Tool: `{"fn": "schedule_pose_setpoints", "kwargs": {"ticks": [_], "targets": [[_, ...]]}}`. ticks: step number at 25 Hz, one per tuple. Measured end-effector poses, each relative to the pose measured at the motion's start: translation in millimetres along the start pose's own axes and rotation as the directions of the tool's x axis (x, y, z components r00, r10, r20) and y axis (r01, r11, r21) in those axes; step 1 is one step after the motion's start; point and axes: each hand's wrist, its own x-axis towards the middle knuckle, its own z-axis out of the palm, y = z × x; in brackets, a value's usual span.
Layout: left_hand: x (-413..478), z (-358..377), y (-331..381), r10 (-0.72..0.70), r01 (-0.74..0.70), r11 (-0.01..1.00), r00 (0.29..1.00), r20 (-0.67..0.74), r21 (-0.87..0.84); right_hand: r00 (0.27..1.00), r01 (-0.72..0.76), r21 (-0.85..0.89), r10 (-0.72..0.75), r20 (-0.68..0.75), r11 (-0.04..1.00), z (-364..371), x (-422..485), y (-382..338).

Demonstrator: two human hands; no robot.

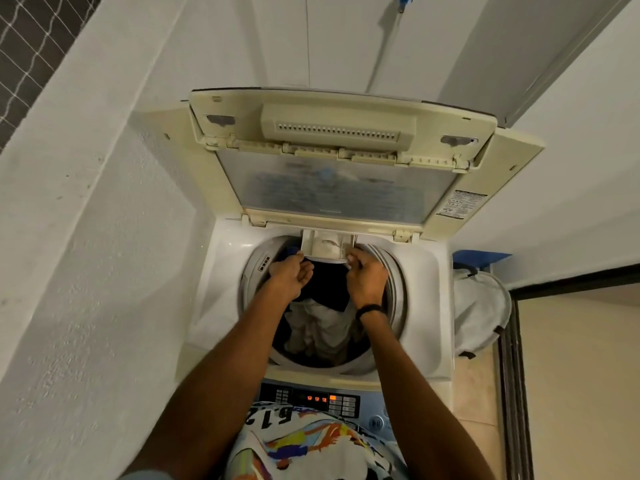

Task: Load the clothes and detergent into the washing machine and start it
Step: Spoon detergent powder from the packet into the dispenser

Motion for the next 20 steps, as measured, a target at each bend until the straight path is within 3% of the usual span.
{"fn": "schedule_pose_setpoints", "kwargs": {"ticks": [3, 5, 9, 14, 20], "targets": [[1.9, 3.3, 0.2, 0.004, -0.004, 1.000, 1.000, 0.012, -0.017, 0.993, 0.097, -0.004, -0.097, -0.060, 0.995, -0.6, -3.4, 0.2], [3.6, 4.1, 1.0, 0.003, -0.003, 1.000, 1.000, 0.013, -0.013, 0.988, 0.154, -0.060, -0.154, -0.011, 0.986, -1.0, -3.2, -0.8], [6.1, 3.9, 1.7, -0.006, 0.006, 1.000, 1.000, 0.019, -0.008, 0.988, 0.155, -0.136, -0.151, 0.041, 0.978, 2.4, 1.1, -2.7], [5.4, 2.9, 3.1, -0.009, 0.009, 1.000, 1.000, 0.026, -0.011, 0.984, 0.166, -0.066, -0.169, -0.057, 0.984, 2.4, 6.3, -6.8], [3.6, 3.9, 2.4, -0.014, 0.015, 1.000, 0.999, 0.034, -0.027, 0.981, 0.192, -0.126, -0.191, 0.016, 0.973, 2.8, 15.5, 0.5]]}}
